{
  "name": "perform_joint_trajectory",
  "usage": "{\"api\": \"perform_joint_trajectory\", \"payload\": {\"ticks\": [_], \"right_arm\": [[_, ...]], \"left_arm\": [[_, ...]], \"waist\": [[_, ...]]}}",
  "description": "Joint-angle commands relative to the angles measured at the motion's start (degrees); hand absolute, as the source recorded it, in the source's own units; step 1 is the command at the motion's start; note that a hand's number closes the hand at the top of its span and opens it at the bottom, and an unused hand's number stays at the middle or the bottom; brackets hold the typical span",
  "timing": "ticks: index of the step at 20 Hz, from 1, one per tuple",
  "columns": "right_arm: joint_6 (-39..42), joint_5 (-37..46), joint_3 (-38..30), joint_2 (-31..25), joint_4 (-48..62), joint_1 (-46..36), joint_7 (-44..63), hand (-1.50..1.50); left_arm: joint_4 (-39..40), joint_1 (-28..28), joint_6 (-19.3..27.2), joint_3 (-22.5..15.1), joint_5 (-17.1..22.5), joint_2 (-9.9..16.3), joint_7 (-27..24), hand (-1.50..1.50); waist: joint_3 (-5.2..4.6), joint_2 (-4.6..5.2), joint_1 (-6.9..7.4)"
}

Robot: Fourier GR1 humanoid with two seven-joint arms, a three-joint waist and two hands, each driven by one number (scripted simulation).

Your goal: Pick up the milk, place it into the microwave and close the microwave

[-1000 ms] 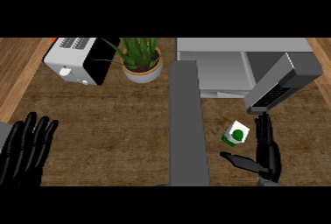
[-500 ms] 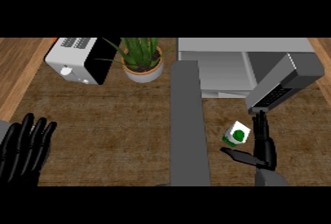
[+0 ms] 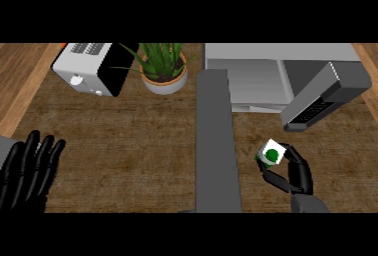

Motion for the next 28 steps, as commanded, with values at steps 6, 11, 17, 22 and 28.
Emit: {"api": "perform_joint_trajectory", "payload": {"ticks": [6,11,17,22,28], "right_arm": [[7.8,0.8,3.7,4.1,-5.3,-0.5,-5.7,1.50],[9.4,1.5,7.0,3.3,-14.7,6.9,-3.3,1.50],[7.5,2.1,11.0,6.0,-26.2,18.4,-1.1,1.50],[4.2,-0.1,10.2,5.3,-36.9,16.3,9.1,1.50],[-4.5,3.2,15.5,6.7,-39.7,9.7,18.2,1.50]], "left_arm": [[1.7,-0.9,0.1,3.4,1.9,0.4,-0.1,-1.50],[-0.4,0.3,-0.4,2.0,1.9,0.2,1.6,-1.50],[-0.2,3.4,-2.6,6.6,6.3,1.4,-1.2,-1.50],[0.6,-1.5,-0.9,6.9,5.8,1.6,4.3,-1.50],[7.5,-2.1,-2.4,6.2,2.6,0.2,-3.5,-1.50]], "waist": [[0.20,-0.10,-0.92],[0.18,-0.18,-1.19],[0.14,-0.22,-1.25],[0.19,-0.09,-1.16],[0.19,-0.03,-0.85]]}}
